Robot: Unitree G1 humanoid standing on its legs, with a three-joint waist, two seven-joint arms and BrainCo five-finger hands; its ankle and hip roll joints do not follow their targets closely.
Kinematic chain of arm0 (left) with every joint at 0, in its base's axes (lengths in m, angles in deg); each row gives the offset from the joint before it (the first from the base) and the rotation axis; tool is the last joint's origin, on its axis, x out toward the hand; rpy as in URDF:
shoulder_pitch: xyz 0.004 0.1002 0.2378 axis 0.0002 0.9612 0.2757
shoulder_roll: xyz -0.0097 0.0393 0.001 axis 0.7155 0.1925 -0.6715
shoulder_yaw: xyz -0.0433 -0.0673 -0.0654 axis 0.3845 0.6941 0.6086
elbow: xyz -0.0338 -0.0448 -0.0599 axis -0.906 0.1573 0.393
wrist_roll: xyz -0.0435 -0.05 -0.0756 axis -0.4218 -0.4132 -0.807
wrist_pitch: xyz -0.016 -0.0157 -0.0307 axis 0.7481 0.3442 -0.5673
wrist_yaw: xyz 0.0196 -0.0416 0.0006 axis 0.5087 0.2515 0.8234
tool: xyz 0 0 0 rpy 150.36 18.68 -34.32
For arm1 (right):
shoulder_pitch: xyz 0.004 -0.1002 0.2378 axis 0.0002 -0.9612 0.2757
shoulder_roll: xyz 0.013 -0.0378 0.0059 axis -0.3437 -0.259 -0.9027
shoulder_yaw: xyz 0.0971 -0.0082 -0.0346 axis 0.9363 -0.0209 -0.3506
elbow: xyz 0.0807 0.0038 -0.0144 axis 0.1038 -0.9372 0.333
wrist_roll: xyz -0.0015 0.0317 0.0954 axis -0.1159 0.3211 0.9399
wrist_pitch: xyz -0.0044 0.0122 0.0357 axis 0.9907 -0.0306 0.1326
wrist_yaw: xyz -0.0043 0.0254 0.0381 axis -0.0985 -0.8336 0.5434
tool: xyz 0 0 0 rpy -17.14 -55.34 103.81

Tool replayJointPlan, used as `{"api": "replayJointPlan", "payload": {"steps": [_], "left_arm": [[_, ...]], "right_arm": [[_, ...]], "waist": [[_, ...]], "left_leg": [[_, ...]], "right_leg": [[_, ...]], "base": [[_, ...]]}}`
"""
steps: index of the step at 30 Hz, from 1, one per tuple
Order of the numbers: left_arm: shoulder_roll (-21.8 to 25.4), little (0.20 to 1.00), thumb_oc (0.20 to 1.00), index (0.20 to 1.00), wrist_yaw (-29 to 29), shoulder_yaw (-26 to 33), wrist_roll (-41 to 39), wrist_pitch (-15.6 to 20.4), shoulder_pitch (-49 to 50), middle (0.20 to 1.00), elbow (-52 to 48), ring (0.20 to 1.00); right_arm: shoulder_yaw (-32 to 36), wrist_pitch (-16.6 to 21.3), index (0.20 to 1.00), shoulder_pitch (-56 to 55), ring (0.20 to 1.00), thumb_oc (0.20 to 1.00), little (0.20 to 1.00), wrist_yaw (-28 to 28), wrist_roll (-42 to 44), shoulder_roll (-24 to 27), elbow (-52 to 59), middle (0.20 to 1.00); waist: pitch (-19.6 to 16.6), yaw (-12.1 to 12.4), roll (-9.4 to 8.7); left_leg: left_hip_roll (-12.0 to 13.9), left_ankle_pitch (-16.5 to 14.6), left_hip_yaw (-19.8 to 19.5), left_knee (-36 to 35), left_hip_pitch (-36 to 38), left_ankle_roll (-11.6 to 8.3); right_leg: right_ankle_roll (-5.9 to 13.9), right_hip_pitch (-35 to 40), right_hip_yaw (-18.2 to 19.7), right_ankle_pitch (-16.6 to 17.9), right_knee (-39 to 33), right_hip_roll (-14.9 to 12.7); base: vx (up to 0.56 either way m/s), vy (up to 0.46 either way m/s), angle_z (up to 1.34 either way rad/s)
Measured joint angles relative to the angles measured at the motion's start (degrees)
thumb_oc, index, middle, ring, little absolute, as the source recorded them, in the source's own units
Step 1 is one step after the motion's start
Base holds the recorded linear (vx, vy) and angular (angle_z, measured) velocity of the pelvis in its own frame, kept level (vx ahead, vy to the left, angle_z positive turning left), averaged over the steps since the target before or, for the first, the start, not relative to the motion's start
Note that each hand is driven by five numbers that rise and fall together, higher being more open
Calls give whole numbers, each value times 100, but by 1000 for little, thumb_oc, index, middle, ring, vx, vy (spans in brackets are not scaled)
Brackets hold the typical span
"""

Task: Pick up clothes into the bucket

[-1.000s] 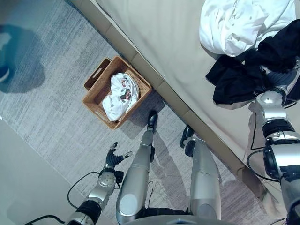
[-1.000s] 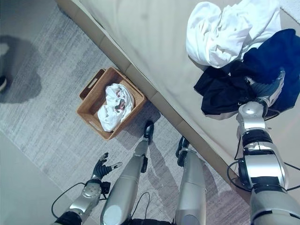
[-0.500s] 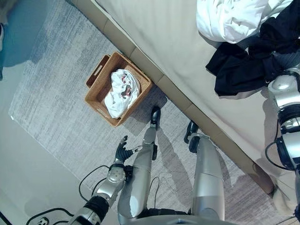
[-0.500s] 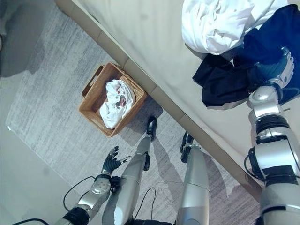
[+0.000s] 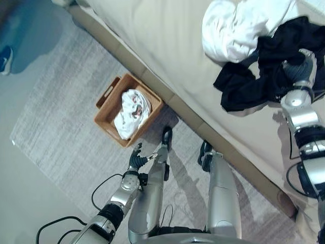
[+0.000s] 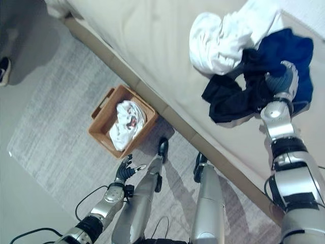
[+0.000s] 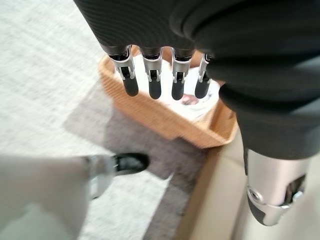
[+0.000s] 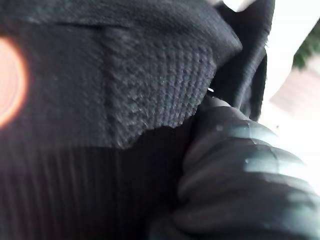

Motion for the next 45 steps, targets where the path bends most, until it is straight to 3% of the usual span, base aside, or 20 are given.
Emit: {"api": "replayJointPlan", "payload": {"steps": [3,6,8,14,17,20,25,32,34,45], "left_arm": [[188,1000,1000,1000,64,149,215,-50,192,1000,19,1000],[236,1000,1000,1000,152,495,236,-93,350,1000,-44,1000],[330,1000,1000,1000,219,793,229,-77,699,1000,-523,1000],[781,1000,1000,1000,399,972,214,1,836,1000,-1457,1000],[956,1000,1000,1000,535,1051,209,-75,720,1000,-1876,1000],[1141,1000,1000,1000,666,1143,210,-48,464,1000,-2419,1000],[1436,1000,1000,1000,1087,688,183,-68,-368,1000,-2809,1000],[1627,1000,1000,1000,1611,-198,195,-90,-1645,1000,-3114,1000],[1696,1000,1000,1000,1728,-578,221,-166,-1982,1000,-3088,1000],[1243,1000,1000,1000,1995,-1212,438,-227,-2594,1000,-2766,1000]], "right_arm": [[596,44,200,-574,200,200,200,-59,76,-141,288,200],[1014,63,200,-868,200,200,200,-67,74,-226,533,200],[1258,64,200,-1423,200,200,200,-53,65,-322,815,200],[1374,47,200,-2179,200,200,200,157,27,-516,979,200],[1391,-11,200,-2361,200,200,200,336,-36,-670,1251,200],[1373,-51,200,-2437,200,200,200,532,-132,-819,1343,200],[1123,-67,200,-2439,200,200,200,884,-135,-834,1769,200],[443,-127,200,-2276,200,200,200,1602,-227,-806,2657,200],[109,-154,200,-2054,200,200,200,1834,-209,-594,2909,200],[-627,-52,200,-788,200,200,200,2353,52,-318,3693,200]], "waist": [[-96,-101,-6],[-163,-207,1],[-426,-189,-35],[-1124,-227,-151],[-1302,-270,-212],[-1855,-357,-352],[-2329,-394,-436],[-2424,-436,-390],[-2444,-502,-367],[-2486,-685,-356]], "left_leg": [[-25,-174,31,-43,646,153],[-8,-214,81,-106,1004,147],[48,-396,200,-123,1352,276],[92,-495,313,-270,1955,312],[161,-568,472,-367,2383,322],[228,-613,515,-544,2650,307],[286,-641,645,-824,3146,308],[286,-695,710,-879,3541,312],[281,-711,709,-880,3602,307],[298,-743,729,-882,3808,264]], "right_leg": [[173,750,17,2,-331,35],[272,1202,48,161,-646,83],[356,1648,80,186,-995,151],[445,2385,136,387,-1621,260],[499,2900,237,514,-2013,365],[545,3269,230,595,-2429,458],[595,3830,322,796,-3070,566],[629,4457,380,1070,-3648,632],[638,4599,372,1138,-3797,639],[624,4957,374,1290,-4156,680]], "base": [[123,95,-5],[130,89,-12],[167,73,-24],[116,43,-15],[88,0,-23],[73,-2,-9],[58,-2,-14],[41,-18,-6],[0,0,0],[7,-5,-1]]}}
